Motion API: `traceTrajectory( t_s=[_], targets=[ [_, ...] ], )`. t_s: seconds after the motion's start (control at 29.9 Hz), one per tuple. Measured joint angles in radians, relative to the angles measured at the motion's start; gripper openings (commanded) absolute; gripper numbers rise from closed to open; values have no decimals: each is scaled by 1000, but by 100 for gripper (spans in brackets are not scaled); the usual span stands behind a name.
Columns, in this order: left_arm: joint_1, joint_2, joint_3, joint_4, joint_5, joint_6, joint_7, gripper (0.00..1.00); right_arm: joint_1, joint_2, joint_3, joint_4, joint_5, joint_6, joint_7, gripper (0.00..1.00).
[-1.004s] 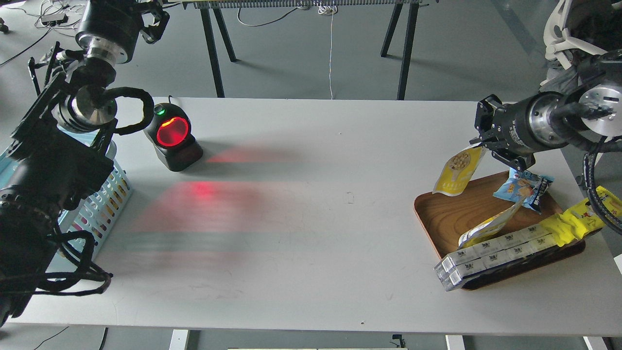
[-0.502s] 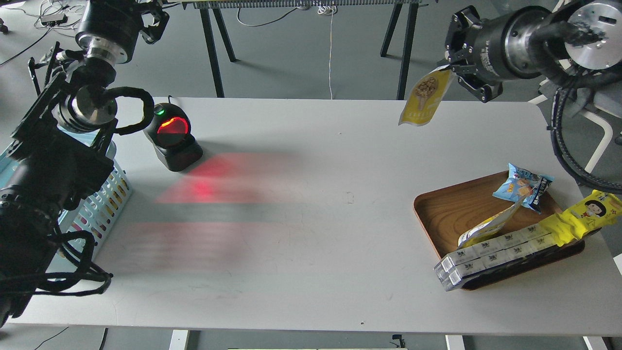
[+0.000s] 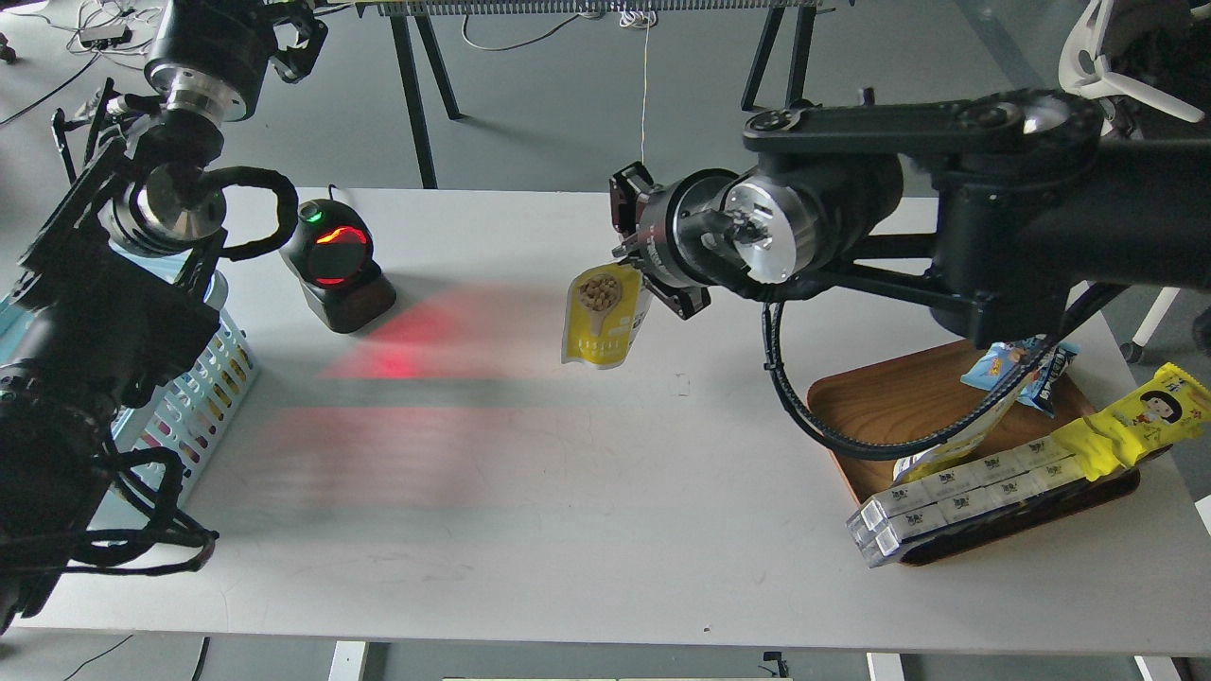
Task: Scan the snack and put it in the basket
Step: 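Carry the packet toward the scanner and set it upright on the table, then release the packet and withdraw the right gripper to the tray side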
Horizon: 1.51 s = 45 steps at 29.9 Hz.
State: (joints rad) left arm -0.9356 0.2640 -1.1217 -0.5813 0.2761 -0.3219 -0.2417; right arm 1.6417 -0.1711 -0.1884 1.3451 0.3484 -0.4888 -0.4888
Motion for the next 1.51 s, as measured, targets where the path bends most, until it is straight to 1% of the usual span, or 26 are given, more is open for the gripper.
traceTrajectory(
  t_s=[0.07,0.2,0.33,0.4,0.44,0.54,0.57,0.6,0.67,0.77,0.9,1.04,1.1,1.17,1.27,1.37,1.44,1.51],
  targets=[
    [0,2,0,0,0,-1,0,100,-38,59,12,-31,-19,0,0,0],
    [2,5,-1,0,0,-2,-1,100,-78,141,23,-80,-47,0,0,0],
    [3,8,-1,0,0,-3,-1,100,-97,168,28,-125,-57,0,0,1],
    [4,8,-1,0,0,-3,-1,100,-101,170,32,-143,-58,0,0,4],
    [4,7,-1,0,0,-3,-1,100,-102,170,33,-150,-58,0,0,7],
    [4,6,-1,0,0,-3,-1,100,-104,171,35,-161,-58,0,0,31],
    [4,6,-1,0,0,-3,-1,100,-105,171,35,-164,-58,0,0,37],
    [4,6,-1,0,0,-3,-1,100,-106,171,35,-168,-58,0,0,40],
    [4,6,-1,0,0,-3,-1,100,-106,171,35,-172,-59,0,0,51],
    [4,8,-1,0,0,-4,-1,100,-106,171,36,-177,-59,0,0,70],
    [4,9,-1,1,0,-4,-1,100,-106,171,37,-193,-59,0,0,84],
    [4,9,0,1,0,-2,-1,100,-96,171,56,-196,-59,0,0,90],
    [4,12,4,0,1,1,1,100,-88,168,79,-191,-59,0,0,90],
    [4,15,13,0,2,4,2,100,-75,139,105,-182,-59,0,0,91],
    [-2,26,33,-2,8,5,5,100,-65,71,151,-165,-59,0,0,92],
    [-10,64,84,-12,13,6,6,100,-66,-32,216,-147,-62,0,5,94],
    [-21,109,139,-47,14,8,8,100,-78,-122,265,-141,-68,6,15,94],
    [-33,165,198,-103,19,14,10,100,-102,-202,314,-141,-77,39,25,95]
  ],
)
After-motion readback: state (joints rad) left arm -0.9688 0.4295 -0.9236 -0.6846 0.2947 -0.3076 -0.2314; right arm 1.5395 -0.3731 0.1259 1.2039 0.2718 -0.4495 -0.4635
